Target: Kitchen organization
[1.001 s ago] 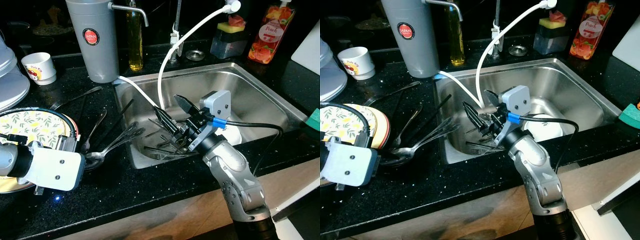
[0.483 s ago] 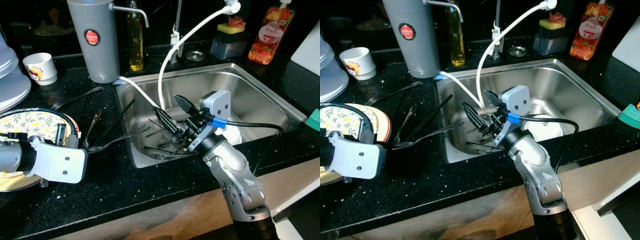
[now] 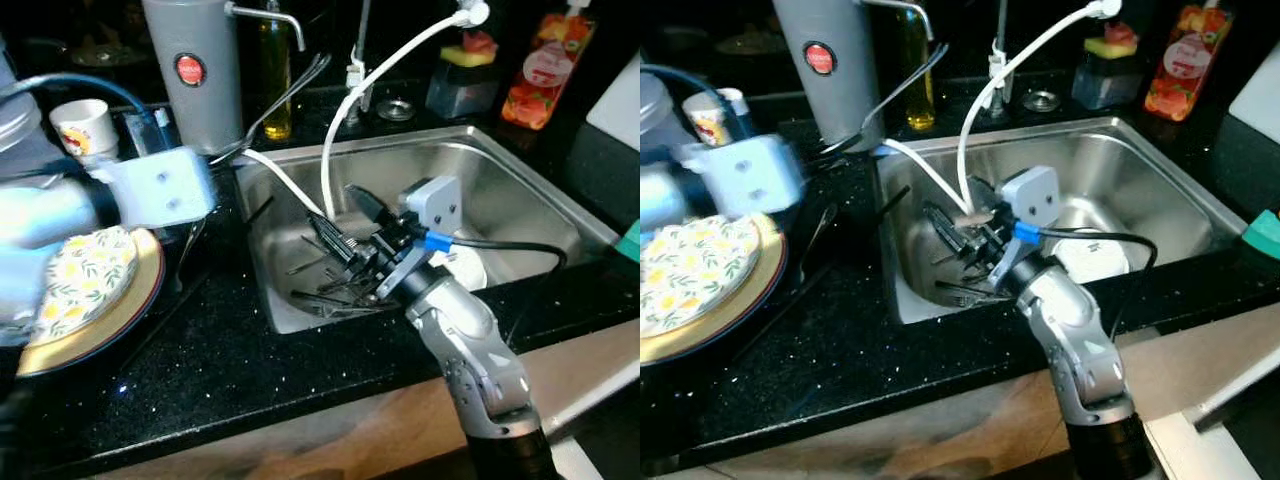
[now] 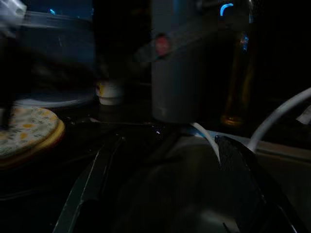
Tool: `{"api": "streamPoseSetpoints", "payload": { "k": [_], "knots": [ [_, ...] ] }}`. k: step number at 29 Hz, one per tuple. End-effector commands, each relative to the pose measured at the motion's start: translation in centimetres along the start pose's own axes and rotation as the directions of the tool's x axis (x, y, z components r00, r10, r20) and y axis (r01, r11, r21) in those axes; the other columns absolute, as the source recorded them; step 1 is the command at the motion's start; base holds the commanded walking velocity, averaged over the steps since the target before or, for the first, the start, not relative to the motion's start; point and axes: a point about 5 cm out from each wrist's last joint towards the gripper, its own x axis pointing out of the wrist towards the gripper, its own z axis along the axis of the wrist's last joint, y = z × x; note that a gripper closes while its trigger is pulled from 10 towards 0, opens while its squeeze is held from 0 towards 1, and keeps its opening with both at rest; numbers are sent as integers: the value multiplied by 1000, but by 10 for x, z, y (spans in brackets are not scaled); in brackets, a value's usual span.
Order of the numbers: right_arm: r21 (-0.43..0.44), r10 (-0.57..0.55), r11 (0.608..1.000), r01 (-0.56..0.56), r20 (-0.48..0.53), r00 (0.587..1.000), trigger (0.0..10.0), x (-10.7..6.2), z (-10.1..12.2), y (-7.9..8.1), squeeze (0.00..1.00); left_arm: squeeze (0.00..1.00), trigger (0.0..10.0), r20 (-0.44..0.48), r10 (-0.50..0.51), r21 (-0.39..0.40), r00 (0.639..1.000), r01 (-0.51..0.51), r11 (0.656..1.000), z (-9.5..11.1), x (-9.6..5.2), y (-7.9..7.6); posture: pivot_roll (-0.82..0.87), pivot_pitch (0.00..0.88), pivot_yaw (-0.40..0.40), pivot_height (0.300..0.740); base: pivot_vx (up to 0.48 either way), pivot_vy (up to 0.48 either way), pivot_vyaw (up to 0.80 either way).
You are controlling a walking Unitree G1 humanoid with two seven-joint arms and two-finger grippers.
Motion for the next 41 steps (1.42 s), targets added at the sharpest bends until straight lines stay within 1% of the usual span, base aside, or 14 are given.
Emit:
{"api": "streamPoseSetpoints", "payload": {
  "k": [1,3,5,9,12,19,21,24,25,29,31,33,37,41],
  "knots": [
    [-1,4,1000,-4,1,1000,10000,2,0,1,0,0,10000,-8,5,-91,1000,-6,996,-3,19,-9,136,42,7,740,0,0,0],
    [-3,0,1000,0,3,1000,10000,1,2,0,0,0,10000,-3,-17,-165,1000,16,986,-4,36,-22,126,43,8,740,0,0,0],
    [-12,-16,1000,16,13,1000,10000,0,6,-3,0,0,10000,2,-50,-335,999,48,941,-6,72,-46,102,48,13,740,0,0,0],
    [-15,-36,999,36,20,999,10000,-1,9,-6,0,0,10000,-5,-46,-472,999,38,881,-2,100,-55,88,57,16,740,0,0,0],
    [-25,-82,996,82,20,996,10000,-3,11,-12,0,0,10000,-12,-48,-623,999,30,782,11,135,-58,73,69,14,740,0,0,0],
    [-20,-145,989,145,33,989,10000,-3,13,-20,0,0,10000,-37,-178,-635,983,115,764,23,156,-73,63,73,28,740,0,0,0],
    [-13,-166,986,167,39,985,10000,-4,14,-22,0,1000,10000,-32,-224,-615,974,157,773,22,157,-78,72,75,31,740,0,0,0],
    [-4,-172,985,173,41,984,10000,-4,14,-22,0,925,10000,20,-174,-632,985,147,761,22,149,-61,77,78,25,740,0,0,0],
    [-2,-171,985,171,42,984,10000,-4,14,-21,0,0,10000,49,-134,-648,990,134,750,23,145,-50,77,78,25,740,0,0,0],
    [3,-168,986,168,47,985,10000,-2,15,-21,0,0,10000,71,-23,-656,997,64,752,22,124,-10,77,78,25,740,0,0,0],
    [4,-169,986,169,46,985,10000,-2,15,-21,0,0,10000,68,-13,-652,998,54,756,20,120,-4,95,76,19,740,0,0,0],
    [9,-170,985,170,48,984,10000,-1,15,-21,0,0,10000,81,-21,-605,996,66,793,12,89,15,103,74,20,740,0,0,0],
    [17,-171,985,170,48,984,10000,-1,14,-20,0,0,10000,-4,-62,-576,998,49,816,-9,50,31,113,72,21,740,0,0,0],
    [20,-170,985,169,48,984,10000,-1,14,-20,0,0,10000,-71,-73,-595,995,17,803,-22,39,35,120,69,19,740,0,0,0]
  ]
}}
